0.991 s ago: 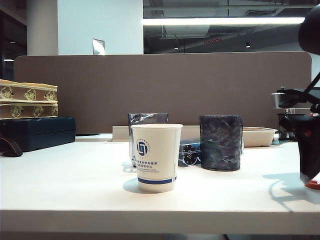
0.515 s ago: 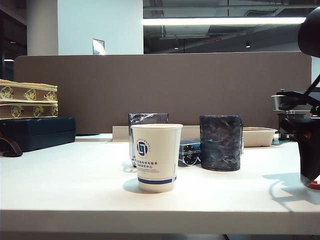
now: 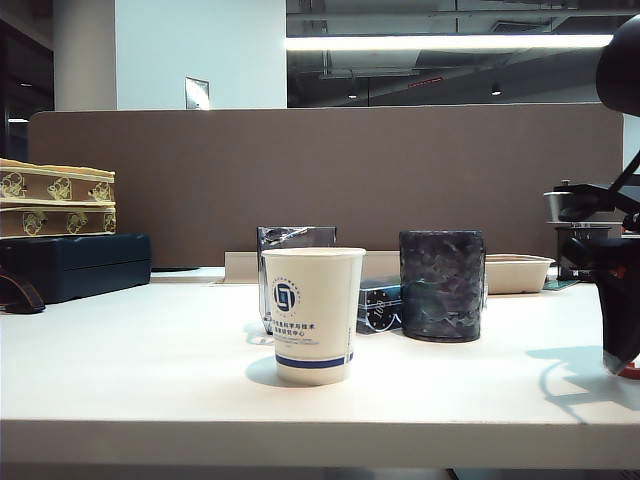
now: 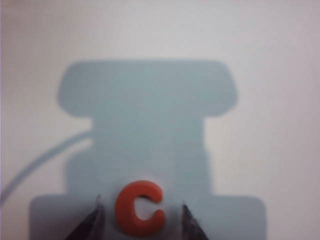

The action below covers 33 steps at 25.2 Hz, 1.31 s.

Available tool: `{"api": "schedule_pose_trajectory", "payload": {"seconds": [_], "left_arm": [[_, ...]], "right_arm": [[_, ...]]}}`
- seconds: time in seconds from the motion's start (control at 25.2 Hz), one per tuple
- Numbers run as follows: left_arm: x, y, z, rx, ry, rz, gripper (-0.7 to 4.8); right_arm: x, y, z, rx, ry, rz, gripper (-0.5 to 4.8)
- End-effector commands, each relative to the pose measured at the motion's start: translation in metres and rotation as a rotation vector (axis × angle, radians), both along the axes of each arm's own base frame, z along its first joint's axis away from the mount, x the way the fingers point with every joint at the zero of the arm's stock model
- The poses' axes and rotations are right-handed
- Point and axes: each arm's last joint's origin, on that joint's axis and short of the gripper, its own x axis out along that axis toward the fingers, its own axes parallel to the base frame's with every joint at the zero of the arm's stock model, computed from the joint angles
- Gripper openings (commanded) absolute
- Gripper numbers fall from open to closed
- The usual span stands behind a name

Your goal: Pick up the letter "c" and put it in the paper cup.

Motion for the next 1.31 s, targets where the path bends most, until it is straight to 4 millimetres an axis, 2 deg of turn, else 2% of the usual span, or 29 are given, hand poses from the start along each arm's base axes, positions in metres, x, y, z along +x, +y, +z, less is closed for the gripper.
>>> {"api": "schedule_pose_trajectory", "payload": {"seconds": [0.04,0.71,1.11,1.31], "left_arm": [[0.000,0.000,0.002,-0.007,-0.015,-0.005,0.26],[0.000,0.000,0.002,-0.007,-0.018,-0.005,0.26],[0.000,0.000,0.002,-0.007,-0.018,-0.005,0.26],[0.000,0.000,0.002,-0.009,-0.019,-0.009,0.26]], "right_arm": [[0.002,0.001,0.002,0.008,-0.021,0.004,1.98],[0.003,0.003,-0.007,0.030,0.038,0.025,1.98],[0.000,0.001,0.007,0.032,-0.034,0.015,1.98],[-0.001,0.001,0.007,0.030,-0.027,0.015,1.98]]}}
